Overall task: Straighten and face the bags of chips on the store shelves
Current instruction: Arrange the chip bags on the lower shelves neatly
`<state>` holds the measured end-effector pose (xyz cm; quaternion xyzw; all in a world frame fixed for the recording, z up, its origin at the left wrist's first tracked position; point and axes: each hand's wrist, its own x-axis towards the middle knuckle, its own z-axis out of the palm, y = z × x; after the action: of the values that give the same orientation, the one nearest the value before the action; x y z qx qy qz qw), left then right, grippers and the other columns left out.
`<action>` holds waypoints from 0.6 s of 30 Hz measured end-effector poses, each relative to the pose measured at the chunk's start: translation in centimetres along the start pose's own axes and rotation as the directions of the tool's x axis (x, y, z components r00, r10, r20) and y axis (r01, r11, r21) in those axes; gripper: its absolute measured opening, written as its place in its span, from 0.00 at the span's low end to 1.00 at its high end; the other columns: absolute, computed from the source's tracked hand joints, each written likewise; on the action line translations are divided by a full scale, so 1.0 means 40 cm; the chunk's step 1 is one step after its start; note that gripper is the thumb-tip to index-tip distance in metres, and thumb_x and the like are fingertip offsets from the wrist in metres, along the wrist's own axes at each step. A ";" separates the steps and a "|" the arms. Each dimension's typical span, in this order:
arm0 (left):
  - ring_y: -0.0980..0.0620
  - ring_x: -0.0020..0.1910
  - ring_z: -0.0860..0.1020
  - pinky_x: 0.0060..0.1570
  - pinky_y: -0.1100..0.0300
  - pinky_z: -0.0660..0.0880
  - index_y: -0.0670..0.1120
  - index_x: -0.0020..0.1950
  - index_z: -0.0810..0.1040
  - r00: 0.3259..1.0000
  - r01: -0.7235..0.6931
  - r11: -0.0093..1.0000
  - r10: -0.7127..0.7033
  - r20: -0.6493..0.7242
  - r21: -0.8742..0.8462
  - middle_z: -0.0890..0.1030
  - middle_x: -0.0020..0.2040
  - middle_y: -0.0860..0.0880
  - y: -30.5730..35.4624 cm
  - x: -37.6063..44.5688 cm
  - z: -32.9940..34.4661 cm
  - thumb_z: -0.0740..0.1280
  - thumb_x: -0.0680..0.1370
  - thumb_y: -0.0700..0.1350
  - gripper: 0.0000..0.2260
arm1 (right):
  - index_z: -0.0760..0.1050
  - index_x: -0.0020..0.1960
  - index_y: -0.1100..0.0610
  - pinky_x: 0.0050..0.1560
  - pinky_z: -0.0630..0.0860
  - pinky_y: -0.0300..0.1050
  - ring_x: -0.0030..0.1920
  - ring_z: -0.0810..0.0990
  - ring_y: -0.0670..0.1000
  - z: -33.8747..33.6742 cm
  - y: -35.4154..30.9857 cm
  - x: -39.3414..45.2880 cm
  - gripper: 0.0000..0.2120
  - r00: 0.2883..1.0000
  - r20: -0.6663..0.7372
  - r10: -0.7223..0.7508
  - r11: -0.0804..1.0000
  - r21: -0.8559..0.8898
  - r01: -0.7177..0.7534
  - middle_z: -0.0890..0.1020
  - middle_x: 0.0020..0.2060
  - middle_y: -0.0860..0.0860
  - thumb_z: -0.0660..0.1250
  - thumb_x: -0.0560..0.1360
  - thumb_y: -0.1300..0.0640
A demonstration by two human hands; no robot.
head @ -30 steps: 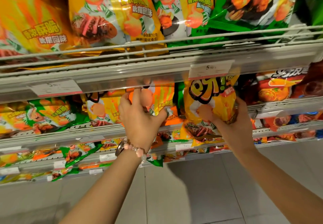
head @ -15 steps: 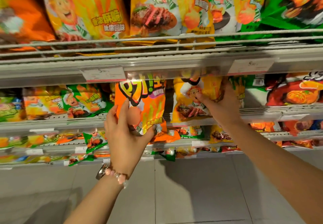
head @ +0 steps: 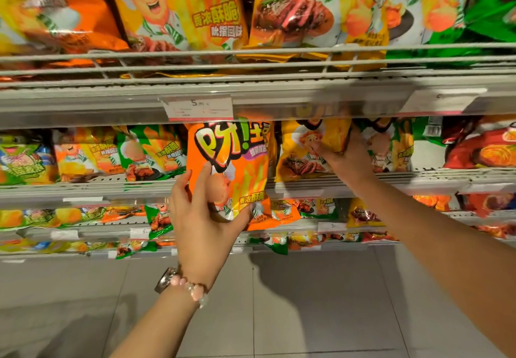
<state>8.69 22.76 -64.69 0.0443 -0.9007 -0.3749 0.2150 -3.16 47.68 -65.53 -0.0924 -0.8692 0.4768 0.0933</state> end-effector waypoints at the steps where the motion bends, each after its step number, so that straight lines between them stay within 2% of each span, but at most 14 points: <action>1: 0.42 0.69 0.65 0.62 0.41 0.71 0.46 0.71 0.70 1.000 0.005 1.000 -0.005 0.004 -0.010 0.67 0.68 0.41 0.000 0.000 0.001 0.75 0.62 0.61 0.41 | 0.64 0.71 0.58 0.60 0.74 0.55 0.61 0.77 0.57 0.001 -0.003 -0.001 0.43 1.000 -0.001 0.005 1.000 -0.009 -0.005 0.77 0.61 0.55 0.72 0.64 0.37; 4: 0.42 0.69 0.66 0.62 0.42 0.72 0.47 0.72 0.69 1.000 0.029 0.998 -0.028 0.013 -0.049 0.67 0.68 0.41 0.002 0.001 0.002 0.73 0.62 0.65 0.42 | 0.60 0.73 0.56 0.61 0.74 0.57 0.63 0.75 0.58 0.005 -0.016 -0.027 0.50 0.996 -0.089 -0.012 0.996 -0.087 0.004 0.75 0.64 0.56 0.67 0.61 0.27; 6: 0.41 0.68 0.67 0.61 0.42 0.73 0.48 0.71 0.69 0.999 0.034 0.997 -0.033 0.010 -0.070 0.68 0.67 0.42 0.000 0.001 0.002 0.71 0.62 0.66 0.42 | 0.62 0.72 0.57 0.61 0.72 0.57 0.64 0.72 0.58 0.019 -0.039 -0.076 0.47 0.981 -0.160 -0.111 0.988 -0.121 0.093 0.73 0.64 0.57 0.62 0.65 0.27; 9: 0.42 0.66 0.69 0.60 0.42 0.74 0.48 0.72 0.68 0.999 0.048 0.991 -0.047 0.010 -0.126 0.69 0.66 0.43 -0.001 0.001 0.000 0.74 0.62 0.64 0.42 | 0.62 0.72 0.56 0.68 0.65 0.57 0.71 0.64 0.55 0.057 -0.099 -0.178 0.38 0.975 -0.077 -0.206 0.978 0.028 0.209 0.67 0.69 0.55 0.59 0.71 0.32; 12: 0.46 0.66 0.69 0.63 0.46 0.72 0.45 0.74 0.65 0.998 0.061 0.990 -0.058 0.031 -0.131 0.69 0.66 0.45 0.002 0.004 -0.006 0.79 0.62 0.58 0.45 | 0.57 0.75 0.54 0.73 0.58 0.58 0.76 0.54 0.53 0.082 -0.131 -0.230 0.41 0.981 -0.046 -0.188 0.978 0.078 0.191 0.58 0.75 0.53 0.58 0.70 0.31; 15: 0.51 0.67 0.67 0.64 0.55 0.68 0.45 0.74 0.63 0.996 0.076 0.985 -0.068 0.052 -0.157 0.69 0.67 0.48 0.002 0.010 -0.010 0.79 0.62 0.56 0.46 | 0.50 0.78 0.53 0.76 0.48 0.50 0.77 0.44 0.48 0.093 -0.128 -0.219 0.44 0.991 -0.062 -0.119 0.992 0.027 0.120 0.48 0.78 0.50 0.58 0.69 0.33; 17: 0.54 0.66 0.66 0.63 0.59 0.66 0.44 0.73 0.63 0.996 0.079 0.982 -0.069 0.063 -0.170 0.69 0.66 0.50 0.001 0.015 -0.013 0.80 0.61 0.55 0.46 | 0.51 0.78 0.54 0.75 0.50 0.50 0.77 0.46 0.50 0.093 -0.123 -0.191 0.45 0.989 -0.079 -0.123 0.992 -0.037 0.120 0.49 0.78 0.52 0.60 0.68 0.35; 18: 0.56 0.65 0.65 0.63 0.60 0.65 0.45 0.73 0.63 0.995 0.078 0.982 -0.067 0.071 -0.175 0.68 0.65 0.52 0.000 0.017 -0.013 0.81 0.61 0.54 0.46 | 0.52 0.77 0.55 0.75 0.52 0.52 0.77 0.48 0.52 0.092 -0.112 -0.172 0.45 0.988 -0.085 -0.133 0.989 -0.080 0.126 0.51 0.77 0.54 0.63 0.68 0.37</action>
<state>8.30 22.26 -64.10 0.0456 -0.8680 -0.4624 0.1751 2.25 40.60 -64.21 -0.0605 -0.8853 0.4326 0.1596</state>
